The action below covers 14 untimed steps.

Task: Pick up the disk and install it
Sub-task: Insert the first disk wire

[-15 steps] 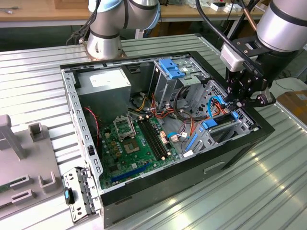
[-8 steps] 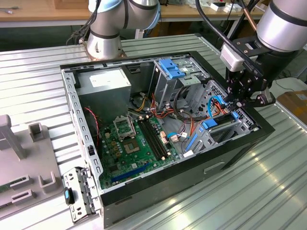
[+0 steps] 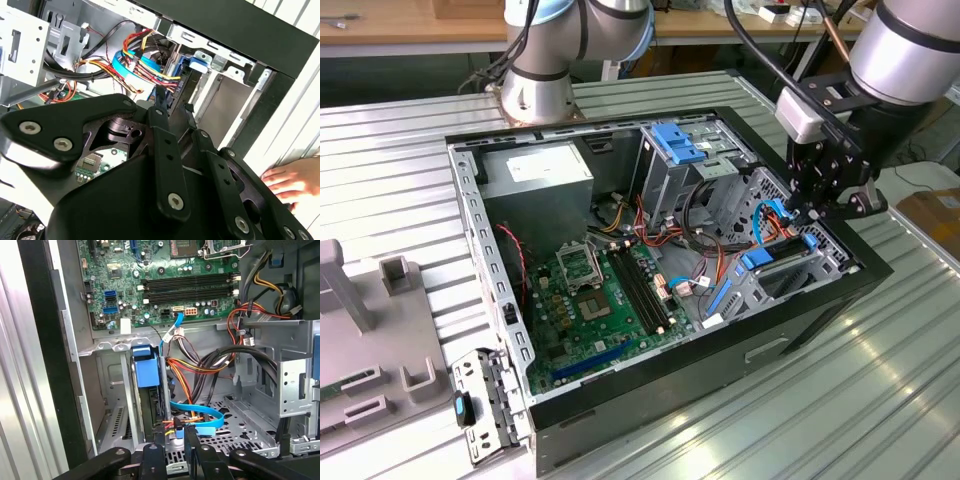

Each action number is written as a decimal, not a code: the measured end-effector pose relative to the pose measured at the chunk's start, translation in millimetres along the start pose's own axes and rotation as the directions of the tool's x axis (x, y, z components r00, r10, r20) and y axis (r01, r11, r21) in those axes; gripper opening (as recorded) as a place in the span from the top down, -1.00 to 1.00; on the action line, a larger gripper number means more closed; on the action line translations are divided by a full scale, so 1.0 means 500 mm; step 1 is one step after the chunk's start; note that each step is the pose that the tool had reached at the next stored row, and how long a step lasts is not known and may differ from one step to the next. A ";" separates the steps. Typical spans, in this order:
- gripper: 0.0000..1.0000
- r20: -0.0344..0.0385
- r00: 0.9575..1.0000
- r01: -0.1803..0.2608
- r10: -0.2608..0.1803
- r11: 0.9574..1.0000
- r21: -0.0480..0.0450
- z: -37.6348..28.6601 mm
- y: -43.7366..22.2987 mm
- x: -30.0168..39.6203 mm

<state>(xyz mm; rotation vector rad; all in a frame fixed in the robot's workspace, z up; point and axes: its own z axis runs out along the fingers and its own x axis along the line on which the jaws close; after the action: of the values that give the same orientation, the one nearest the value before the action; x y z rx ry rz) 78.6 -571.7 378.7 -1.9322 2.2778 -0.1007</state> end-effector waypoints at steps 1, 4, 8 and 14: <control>0.41 0.000 1.000 0.000 0.000 1.000 -0.002 0.002 0.000 -0.003; 0.41 -0.003 1.000 -0.001 0.001 1.000 -0.016 0.017 -0.006 -0.012; 0.41 -0.006 1.000 -0.002 0.001 1.000 -0.032 0.028 -0.018 -0.017; 0.41 -0.009 1.000 -0.002 0.002 0.999 -0.044 0.040 -0.017 -0.017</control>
<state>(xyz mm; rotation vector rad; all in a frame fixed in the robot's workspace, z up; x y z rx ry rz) 91.4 -564.0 361.1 -1.9543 2.3065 -0.0589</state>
